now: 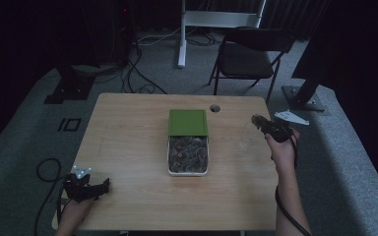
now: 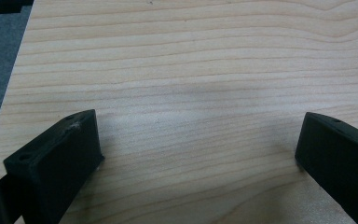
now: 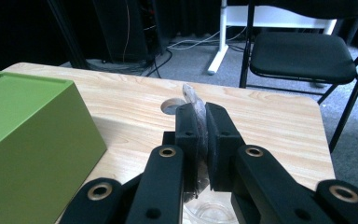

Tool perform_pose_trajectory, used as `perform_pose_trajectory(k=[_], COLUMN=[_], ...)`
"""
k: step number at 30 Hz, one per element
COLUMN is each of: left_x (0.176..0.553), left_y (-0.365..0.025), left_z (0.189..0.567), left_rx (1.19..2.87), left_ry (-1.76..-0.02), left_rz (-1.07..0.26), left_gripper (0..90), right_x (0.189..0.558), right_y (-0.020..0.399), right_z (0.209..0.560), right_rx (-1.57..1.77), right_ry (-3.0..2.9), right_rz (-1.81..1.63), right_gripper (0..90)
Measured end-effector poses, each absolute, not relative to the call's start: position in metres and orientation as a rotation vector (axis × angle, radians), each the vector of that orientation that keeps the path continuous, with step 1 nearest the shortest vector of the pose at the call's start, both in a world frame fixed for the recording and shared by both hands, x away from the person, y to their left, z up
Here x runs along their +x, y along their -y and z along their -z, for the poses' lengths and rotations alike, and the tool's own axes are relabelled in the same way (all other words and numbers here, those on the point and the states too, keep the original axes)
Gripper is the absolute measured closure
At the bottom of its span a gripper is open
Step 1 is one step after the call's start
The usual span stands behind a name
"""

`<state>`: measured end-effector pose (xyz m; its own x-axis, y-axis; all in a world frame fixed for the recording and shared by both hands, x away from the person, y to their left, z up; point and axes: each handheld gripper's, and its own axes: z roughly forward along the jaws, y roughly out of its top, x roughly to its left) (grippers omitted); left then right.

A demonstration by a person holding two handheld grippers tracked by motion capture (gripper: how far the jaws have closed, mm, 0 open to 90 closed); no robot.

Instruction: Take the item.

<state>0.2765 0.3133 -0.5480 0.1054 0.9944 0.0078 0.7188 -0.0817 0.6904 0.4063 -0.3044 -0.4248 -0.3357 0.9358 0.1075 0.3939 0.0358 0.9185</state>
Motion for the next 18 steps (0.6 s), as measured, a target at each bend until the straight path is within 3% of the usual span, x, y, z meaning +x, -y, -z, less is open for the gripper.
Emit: perform_pose_trajectory(k=[18], left_x=[0.277], left_y=[-0.313], left_z=[0.548], left_rx=[1.858], left_ry=[-1.667], left_rz=[-0.676], left_gripper=[0.5], right_x=[0.415], right_y=[0.307], right_z=[0.450], right_rx=[1.412], right_ry=[-1.811], right_rz=[-1.245], right_gripper=[85.2])
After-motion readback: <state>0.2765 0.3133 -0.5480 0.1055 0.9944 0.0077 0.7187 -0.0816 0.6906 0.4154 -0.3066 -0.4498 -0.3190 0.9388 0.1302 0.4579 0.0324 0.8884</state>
